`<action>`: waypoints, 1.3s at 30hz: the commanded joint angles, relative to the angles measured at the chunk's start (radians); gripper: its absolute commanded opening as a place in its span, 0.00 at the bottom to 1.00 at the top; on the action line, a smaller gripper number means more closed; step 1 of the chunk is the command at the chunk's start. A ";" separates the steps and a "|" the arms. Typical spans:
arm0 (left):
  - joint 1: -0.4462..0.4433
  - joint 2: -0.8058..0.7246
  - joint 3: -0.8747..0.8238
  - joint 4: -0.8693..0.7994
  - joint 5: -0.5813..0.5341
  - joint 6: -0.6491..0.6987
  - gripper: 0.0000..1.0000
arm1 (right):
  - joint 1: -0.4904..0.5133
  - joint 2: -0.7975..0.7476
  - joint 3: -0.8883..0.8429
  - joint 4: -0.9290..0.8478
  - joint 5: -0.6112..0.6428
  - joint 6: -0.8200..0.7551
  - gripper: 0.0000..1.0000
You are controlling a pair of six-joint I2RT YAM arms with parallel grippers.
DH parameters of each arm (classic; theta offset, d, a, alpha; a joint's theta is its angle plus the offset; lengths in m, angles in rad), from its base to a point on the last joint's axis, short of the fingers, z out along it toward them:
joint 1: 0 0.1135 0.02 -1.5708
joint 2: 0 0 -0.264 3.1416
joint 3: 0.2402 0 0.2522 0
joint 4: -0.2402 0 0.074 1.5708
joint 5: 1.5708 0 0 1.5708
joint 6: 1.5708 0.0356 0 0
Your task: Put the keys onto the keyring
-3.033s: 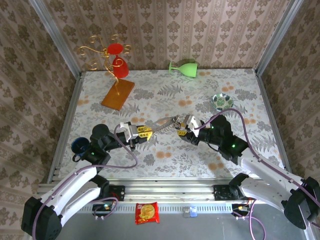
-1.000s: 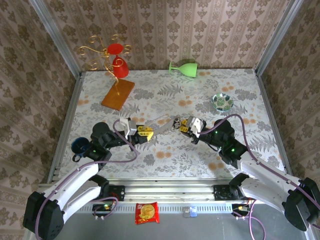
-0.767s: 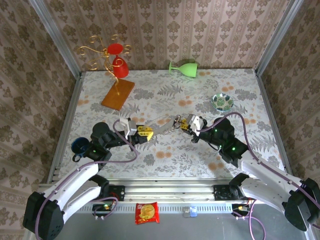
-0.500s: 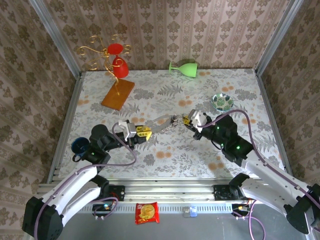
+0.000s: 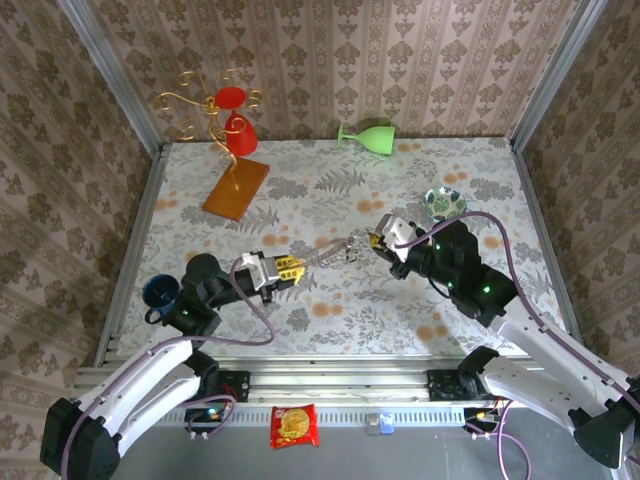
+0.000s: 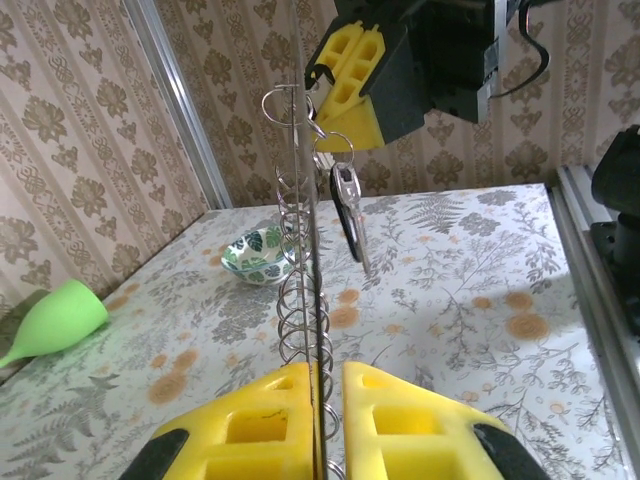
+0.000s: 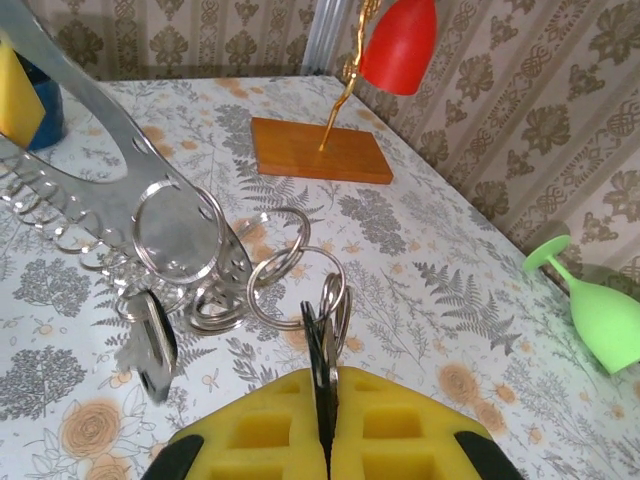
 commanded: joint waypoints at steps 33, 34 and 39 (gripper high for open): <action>0.041 -0.090 0.002 -0.107 -0.737 -0.122 0.66 | 0.041 0.186 0.162 -0.155 0.079 -0.098 0.00; 0.054 -0.091 0.007 -0.115 -0.764 -0.144 0.66 | 0.052 0.208 0.173 -0.152 0.075 -0.100 0.00; 0.113 -0.103 0.015 -0.146 -0.844 -0.223 0.66 | 0.128 0.325 0.217 -0.086 0.053 -0.081 0.00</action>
